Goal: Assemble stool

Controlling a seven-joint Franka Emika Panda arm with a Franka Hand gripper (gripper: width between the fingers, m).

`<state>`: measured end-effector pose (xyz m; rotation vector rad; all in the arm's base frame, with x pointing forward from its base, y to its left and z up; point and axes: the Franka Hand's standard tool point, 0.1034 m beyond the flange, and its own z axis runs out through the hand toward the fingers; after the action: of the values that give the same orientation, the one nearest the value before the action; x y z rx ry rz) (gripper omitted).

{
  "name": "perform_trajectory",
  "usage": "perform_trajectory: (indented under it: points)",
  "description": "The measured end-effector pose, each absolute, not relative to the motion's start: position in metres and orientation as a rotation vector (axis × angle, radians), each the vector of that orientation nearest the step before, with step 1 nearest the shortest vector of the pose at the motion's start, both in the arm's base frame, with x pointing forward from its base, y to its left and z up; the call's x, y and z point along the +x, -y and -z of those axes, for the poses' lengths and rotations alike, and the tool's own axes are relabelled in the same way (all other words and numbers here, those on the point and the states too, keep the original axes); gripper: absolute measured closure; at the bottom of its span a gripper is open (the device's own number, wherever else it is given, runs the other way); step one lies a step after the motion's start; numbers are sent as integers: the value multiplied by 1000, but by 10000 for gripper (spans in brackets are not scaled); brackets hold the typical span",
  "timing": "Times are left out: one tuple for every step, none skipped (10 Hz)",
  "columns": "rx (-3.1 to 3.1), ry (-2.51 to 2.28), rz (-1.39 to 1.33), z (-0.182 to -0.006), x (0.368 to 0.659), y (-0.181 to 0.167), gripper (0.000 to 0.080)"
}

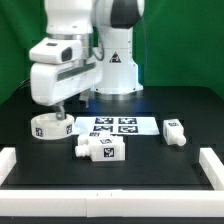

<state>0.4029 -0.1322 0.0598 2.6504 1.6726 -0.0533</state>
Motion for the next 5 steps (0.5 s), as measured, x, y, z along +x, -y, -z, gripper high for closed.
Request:
perform_trajectory:
  points:
    - [2635, -1708, 69, -54, 395, 148, 150]
    - [2621, -1753, 86, -46, 387, 156, 150]
    - [2633, -1739, 90, -45, 386, 156, 150]
    - [2634, -1739, 91, -45, 386, 157, 150]
    - [2635, -1741, 95, -43, 385, 157, 150]
